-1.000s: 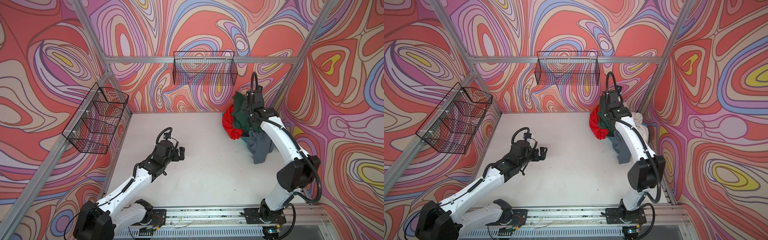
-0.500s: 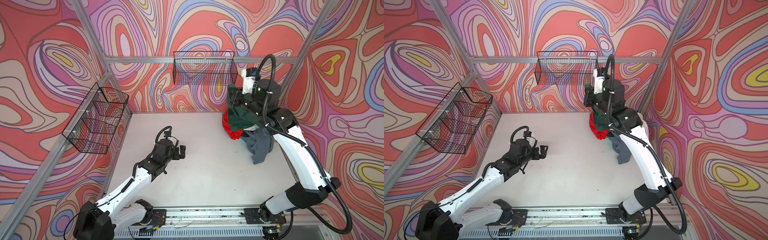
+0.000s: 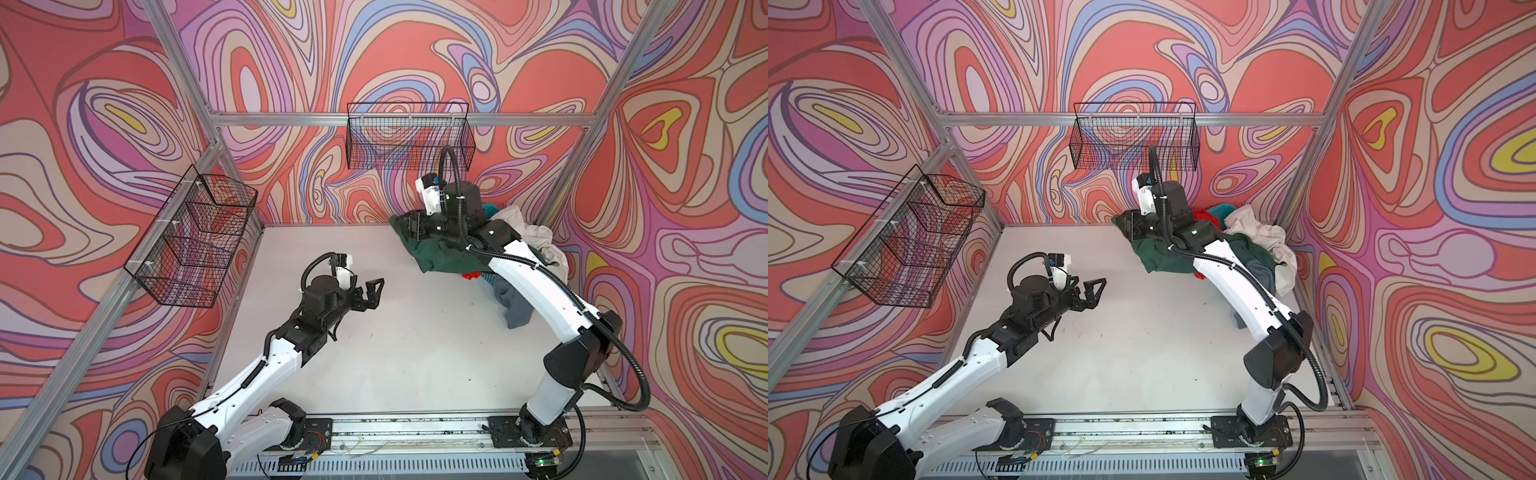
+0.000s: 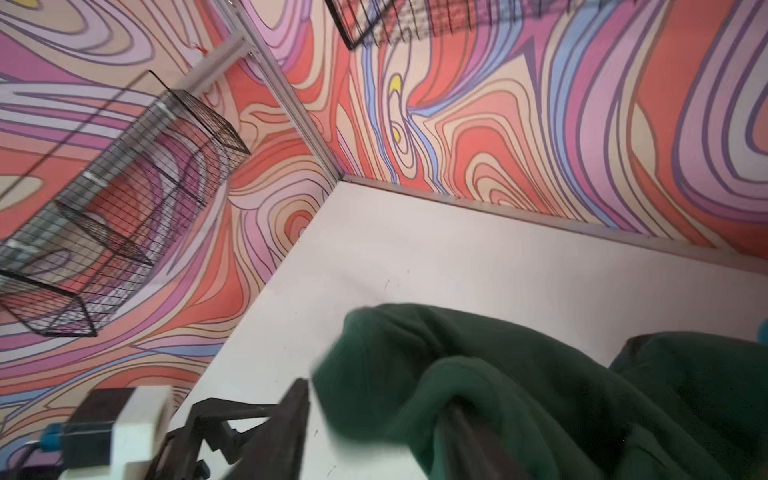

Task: Fold and stack the t-shirts

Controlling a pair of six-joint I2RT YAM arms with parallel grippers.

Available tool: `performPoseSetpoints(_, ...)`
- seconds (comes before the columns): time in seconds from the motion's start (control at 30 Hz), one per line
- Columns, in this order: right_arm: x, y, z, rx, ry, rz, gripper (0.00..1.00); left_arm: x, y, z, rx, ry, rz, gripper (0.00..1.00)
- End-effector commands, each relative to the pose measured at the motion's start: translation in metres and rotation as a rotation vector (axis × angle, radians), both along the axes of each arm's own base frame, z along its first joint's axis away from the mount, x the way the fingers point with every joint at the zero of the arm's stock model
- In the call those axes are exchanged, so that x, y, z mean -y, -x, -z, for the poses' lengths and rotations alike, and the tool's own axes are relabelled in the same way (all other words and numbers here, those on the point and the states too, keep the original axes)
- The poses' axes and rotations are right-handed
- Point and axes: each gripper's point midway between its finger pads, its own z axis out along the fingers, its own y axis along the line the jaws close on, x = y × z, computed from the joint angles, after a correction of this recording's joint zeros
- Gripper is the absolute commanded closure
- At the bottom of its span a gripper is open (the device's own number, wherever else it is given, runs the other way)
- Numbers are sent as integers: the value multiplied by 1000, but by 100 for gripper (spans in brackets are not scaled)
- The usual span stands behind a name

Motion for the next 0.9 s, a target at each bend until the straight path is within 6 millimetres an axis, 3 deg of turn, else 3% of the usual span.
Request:
performPoseSetpoints(0.0,36,-4,-18,27,10,133,11,10,-5,-7,24,40,22,0)
performPoseSetpoints(0.07,56,-3,-20,22,-2,188,3,16,-13,-3,2,36,24,0)
performPoseSetpoints(0.23,123,6,0,-6,113,439,2,49,-38,21,-113,-8,57,0)
performPoseSetpoints(0.4,185,27,32,-86,140,618,2,121,-57,52,-214,-87,238,0)
performPoseSetpoints(0.67,246,57,68,-181,128,738,2,239,-40,71,-222,-124,550,0)
performPoseSetpoints(0.87,267,68,70,-184,120,786,2,283,-30,110,-186,-302,575,0)
